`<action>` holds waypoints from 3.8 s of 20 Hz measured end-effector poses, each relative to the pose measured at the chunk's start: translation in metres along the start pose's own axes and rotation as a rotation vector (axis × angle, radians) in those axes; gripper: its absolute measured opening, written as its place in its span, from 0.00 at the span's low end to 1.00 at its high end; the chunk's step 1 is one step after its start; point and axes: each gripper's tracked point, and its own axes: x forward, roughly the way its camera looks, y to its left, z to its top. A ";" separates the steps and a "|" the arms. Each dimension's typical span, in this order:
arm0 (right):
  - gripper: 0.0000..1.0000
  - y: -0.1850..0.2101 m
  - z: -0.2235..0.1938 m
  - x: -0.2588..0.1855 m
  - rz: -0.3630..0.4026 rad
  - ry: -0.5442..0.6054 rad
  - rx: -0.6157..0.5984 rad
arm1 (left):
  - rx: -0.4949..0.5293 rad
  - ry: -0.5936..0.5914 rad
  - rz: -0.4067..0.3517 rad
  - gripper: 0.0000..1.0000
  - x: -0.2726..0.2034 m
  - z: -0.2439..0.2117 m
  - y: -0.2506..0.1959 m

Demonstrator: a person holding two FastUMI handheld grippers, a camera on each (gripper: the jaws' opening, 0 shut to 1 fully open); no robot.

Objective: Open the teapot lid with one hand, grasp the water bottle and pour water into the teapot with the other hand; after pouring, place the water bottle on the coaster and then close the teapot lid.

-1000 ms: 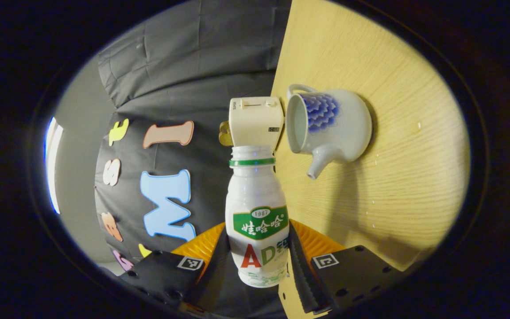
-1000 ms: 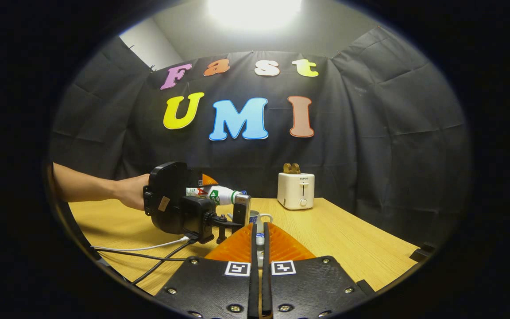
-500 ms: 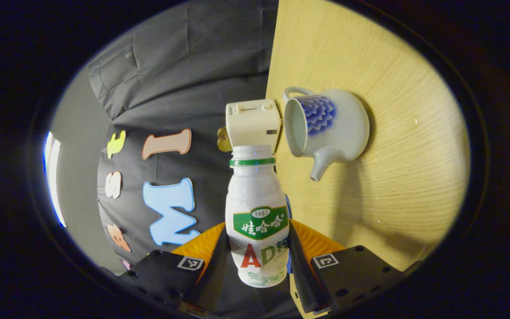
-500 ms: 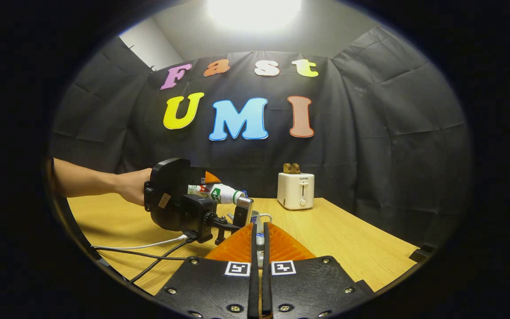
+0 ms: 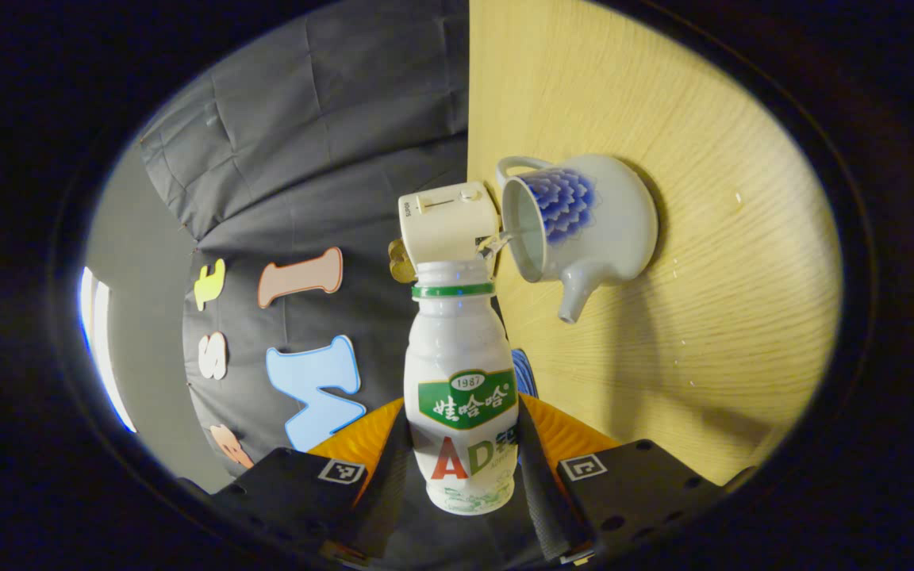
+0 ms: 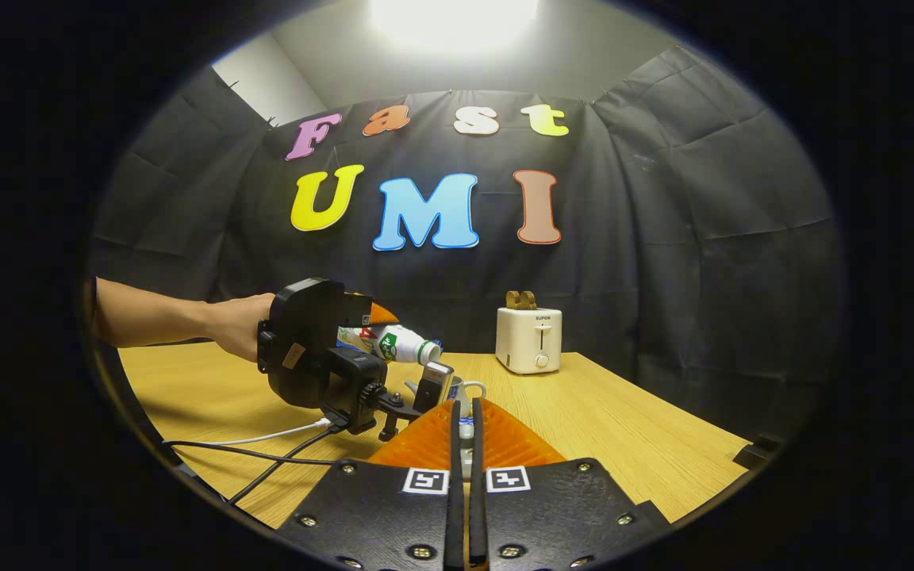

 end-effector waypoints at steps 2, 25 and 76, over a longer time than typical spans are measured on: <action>0.03 0.000 0.000 0.000 -0.001 0.000 0.002 | 0.009 -0.001 0.004 0.80 0.000 0.000 0.002; 0.03 0.003 0.003 -0.003 0.011 0.003 0.004 | 0.172 -0.013 0.017 0.80 0.002 0.002 0.026; 0.03 0.007 0.032 0.029 0.030 -0.006 -0.030 | -0.448 -0.102 -0.129 0.74 0.017 -0.006 -0.039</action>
